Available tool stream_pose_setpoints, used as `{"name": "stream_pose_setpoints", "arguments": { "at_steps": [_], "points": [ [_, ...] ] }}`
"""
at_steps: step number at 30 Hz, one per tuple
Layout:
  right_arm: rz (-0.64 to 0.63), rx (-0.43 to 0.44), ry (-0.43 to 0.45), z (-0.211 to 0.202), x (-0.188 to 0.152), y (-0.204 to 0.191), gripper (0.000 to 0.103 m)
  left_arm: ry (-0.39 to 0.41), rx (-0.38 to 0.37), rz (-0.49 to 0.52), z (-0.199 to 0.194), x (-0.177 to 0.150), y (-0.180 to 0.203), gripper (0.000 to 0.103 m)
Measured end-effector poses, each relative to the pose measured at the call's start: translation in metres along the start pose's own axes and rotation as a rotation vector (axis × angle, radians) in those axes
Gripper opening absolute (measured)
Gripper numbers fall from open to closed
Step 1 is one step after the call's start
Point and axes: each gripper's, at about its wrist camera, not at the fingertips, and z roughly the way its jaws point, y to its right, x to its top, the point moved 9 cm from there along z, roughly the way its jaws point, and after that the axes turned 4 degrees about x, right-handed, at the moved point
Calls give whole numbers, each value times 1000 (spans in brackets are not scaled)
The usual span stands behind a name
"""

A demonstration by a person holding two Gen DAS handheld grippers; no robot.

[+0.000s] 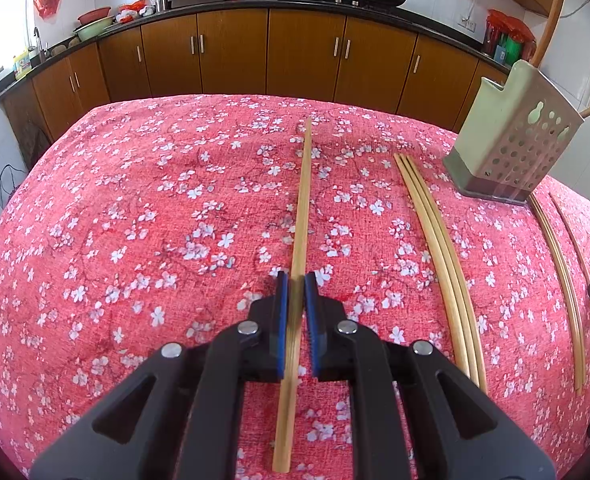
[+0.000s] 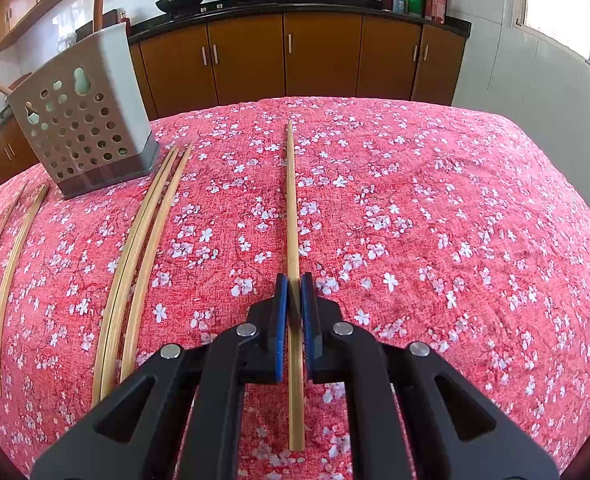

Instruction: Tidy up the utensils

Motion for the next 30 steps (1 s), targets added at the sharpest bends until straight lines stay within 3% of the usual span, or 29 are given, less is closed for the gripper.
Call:
{"name": "stream_pose_setpoints", "arguments": {
  "at_steps": [30],
  "points": [
    [2, 1, 1, 0, 0, 0, 9, -1, -5, -7, 0, 0, 0, 13]
  ]
}}
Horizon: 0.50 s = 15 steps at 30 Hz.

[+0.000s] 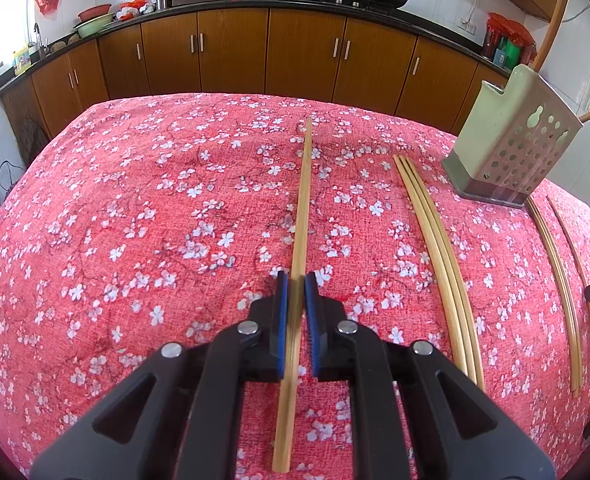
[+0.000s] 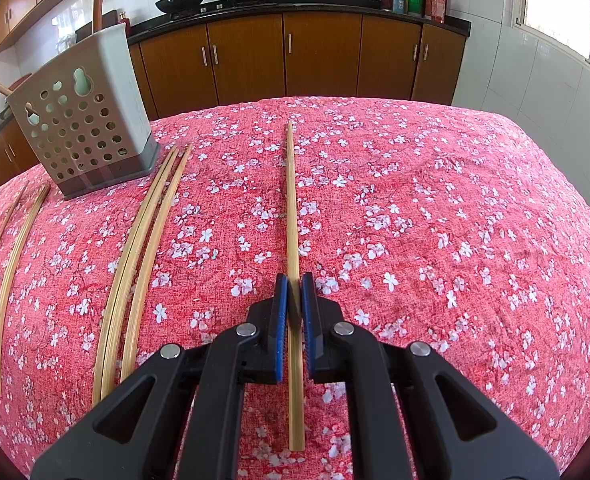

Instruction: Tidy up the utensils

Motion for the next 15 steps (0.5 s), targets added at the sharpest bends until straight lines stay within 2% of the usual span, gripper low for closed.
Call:
{"name": "stream_pose_setpoints", "arguments": {
  "at_steps": [15],
  "points": [
    [1, 0, 0, 0, 0, 0, 9, 0, -2, -4, 0, 0, 0, 13]
  ]
}}
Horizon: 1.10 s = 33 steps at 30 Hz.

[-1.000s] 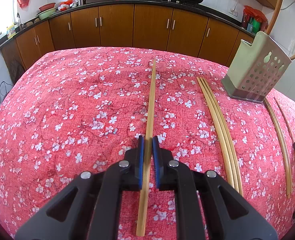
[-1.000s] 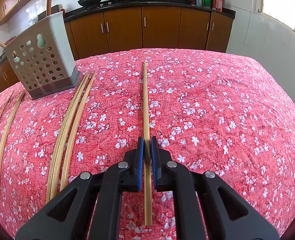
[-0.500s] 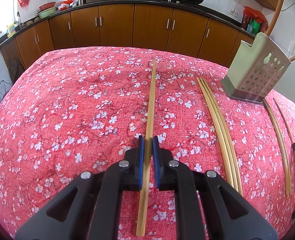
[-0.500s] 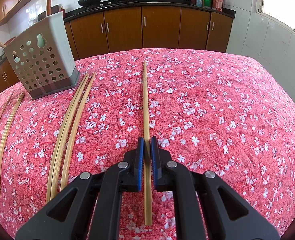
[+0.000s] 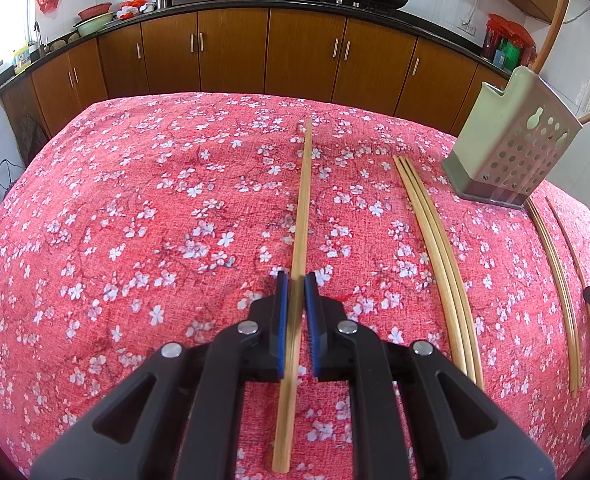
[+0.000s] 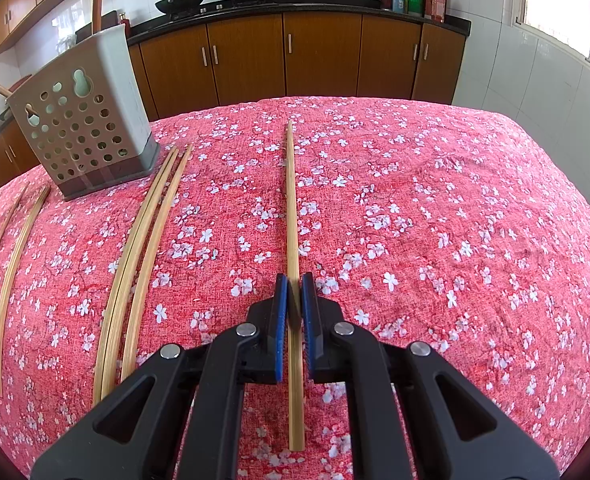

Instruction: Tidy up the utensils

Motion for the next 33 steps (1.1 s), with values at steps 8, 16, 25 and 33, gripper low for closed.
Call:
{"name": "stream_pose_setpoints", "arguments": {
  "at_steps": [8, 16, 25, 33],
  "points": [
    [1, 1, 0, 0, 0, 0, 9, -1, -1, 0, 0, 0, 0, 13],
    [2, 2, 0, 1, 0, 0, 9, -2, -4, -3, 0, 2, 2, 13],
    [15, 33, 1, -5, -7, 2, 8, -2, 23, 41, -9, -10, 2, 10],
    [5, 20, 125, -43, 16, 3, 7, 57, 37, 77, -39, 1, 4, 9]
  ]
}}
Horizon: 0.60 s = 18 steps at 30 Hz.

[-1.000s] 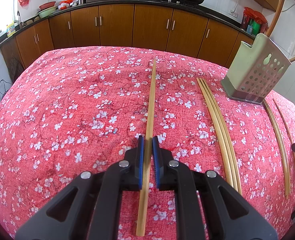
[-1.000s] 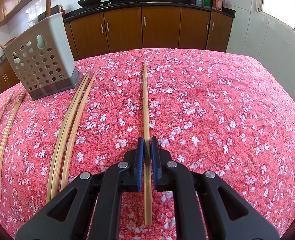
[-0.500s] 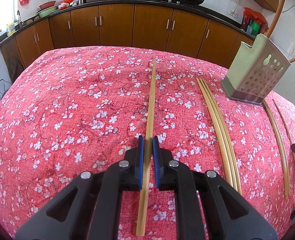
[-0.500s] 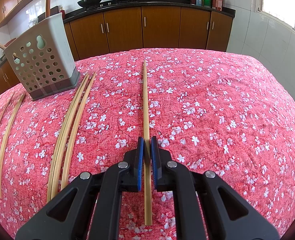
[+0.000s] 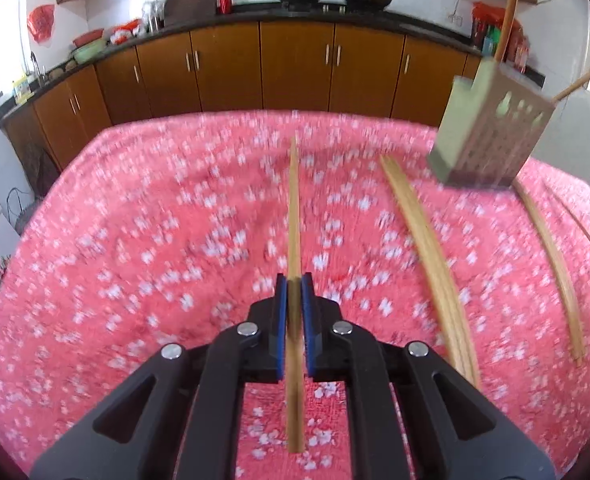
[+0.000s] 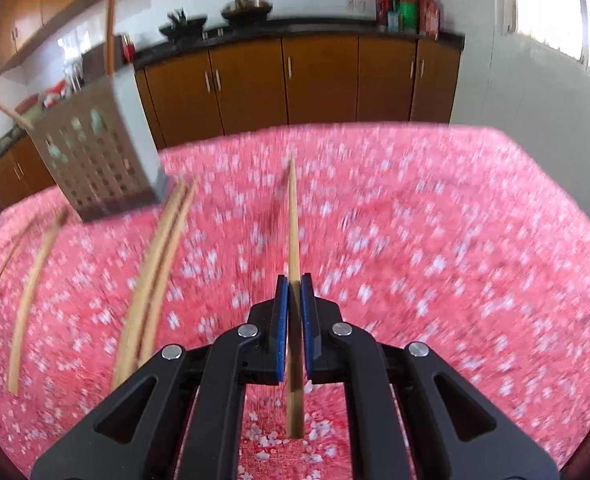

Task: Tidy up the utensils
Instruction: 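Lift the left tool's chopstick upright over the holder while the right tool does likewise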

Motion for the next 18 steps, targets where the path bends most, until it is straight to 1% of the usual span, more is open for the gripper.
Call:
{"name": "stream_pose_setpoints", "arguments": {
  "at_steps": [6, 9, 13, 18],
  "points": [
    [-18, -6, 158, -44, 44, -2, 7, 153, -33, -44, -54, 49, -3, 9],
    [-14, -1, 209, -59, 63, -5, 7, 214, -56, -59, -75, 73, -2, 9],
    [-10, 4, 251, -70, 79, -4, 7, 257, -86, -55, -93, 90, 1, 9],
    [-16, 17, 290, -81, 96, -7, 7, 289, -100, -32, -109, 102, 6, 9]
  ]
}}
